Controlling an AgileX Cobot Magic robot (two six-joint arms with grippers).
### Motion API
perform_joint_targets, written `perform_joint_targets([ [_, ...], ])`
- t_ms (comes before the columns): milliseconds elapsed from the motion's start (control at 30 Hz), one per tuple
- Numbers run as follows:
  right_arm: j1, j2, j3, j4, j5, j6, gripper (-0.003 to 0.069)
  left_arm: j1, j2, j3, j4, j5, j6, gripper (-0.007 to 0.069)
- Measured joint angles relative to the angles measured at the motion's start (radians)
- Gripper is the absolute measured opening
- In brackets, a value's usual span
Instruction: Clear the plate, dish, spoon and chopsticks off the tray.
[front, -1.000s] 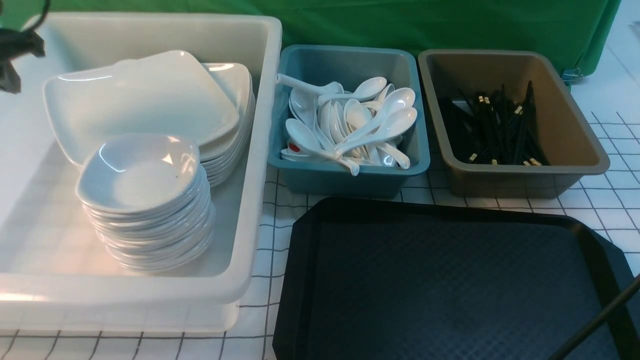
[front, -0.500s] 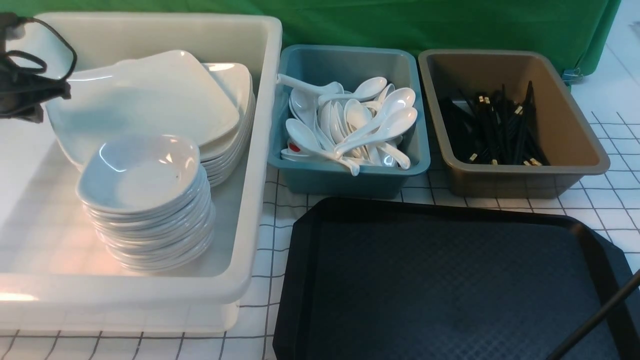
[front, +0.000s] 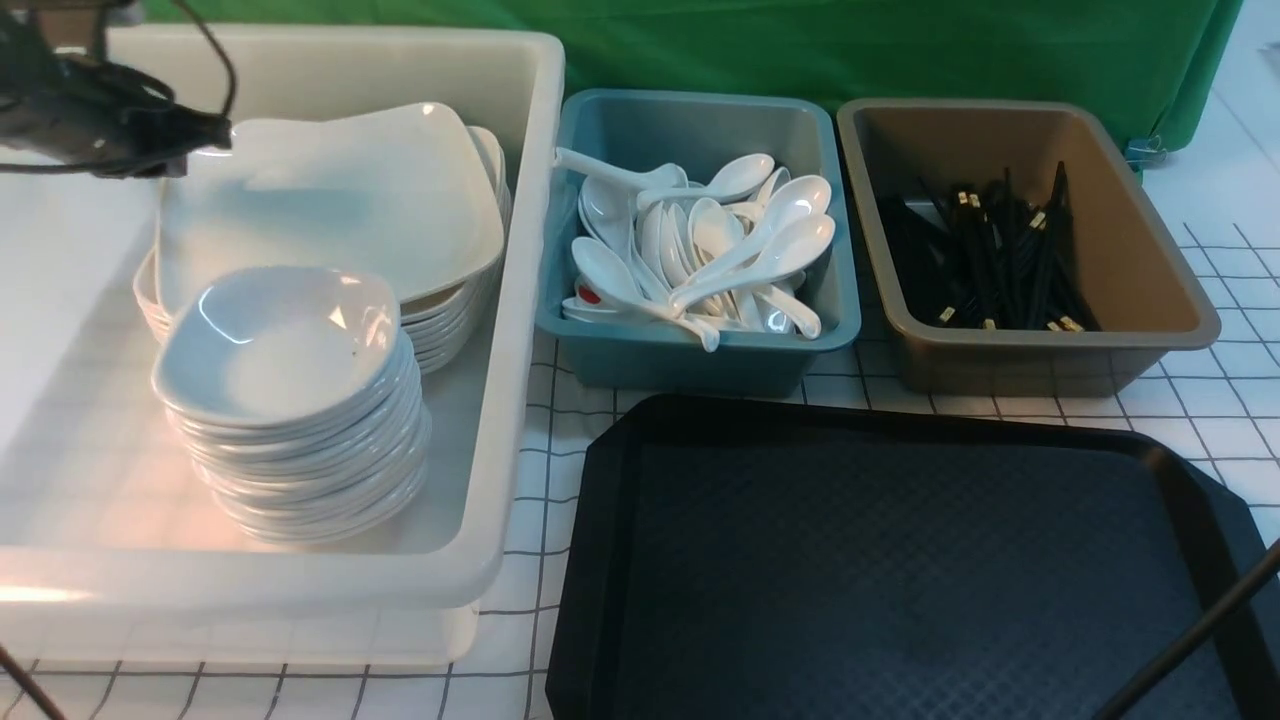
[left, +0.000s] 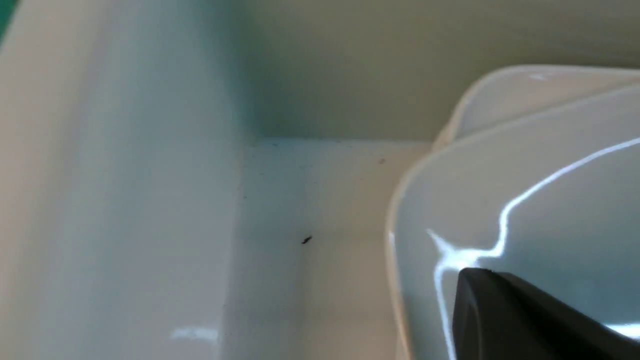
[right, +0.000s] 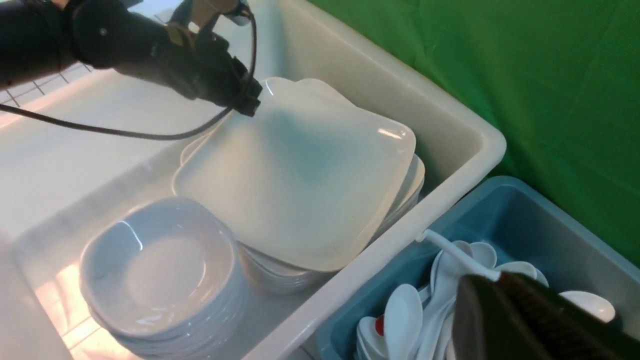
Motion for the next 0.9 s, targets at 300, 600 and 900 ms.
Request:
perform_joint_targets([
  [300, 0.000, 0.000, 0.000, 0.007, 0.000, 0.035, 0.0051, -0.011, -0.137, -0.050, -0.041, 0.310, -0.090, -0.0001],
  [600, 0.000, 0.000, 0.000, 0.020, 0.000, 0.055, 0.0051, -0.083, -0.227, 0.042, 0.093, 0.655, -0.109, -0.0001],
  [900, 0.000, 0.000, 0.000, 0.028, 0.000, 0.055, 0.0051, -0.081, -0.436, 0.367, 0.232, 0.524, -0.208, -0.0001],
])
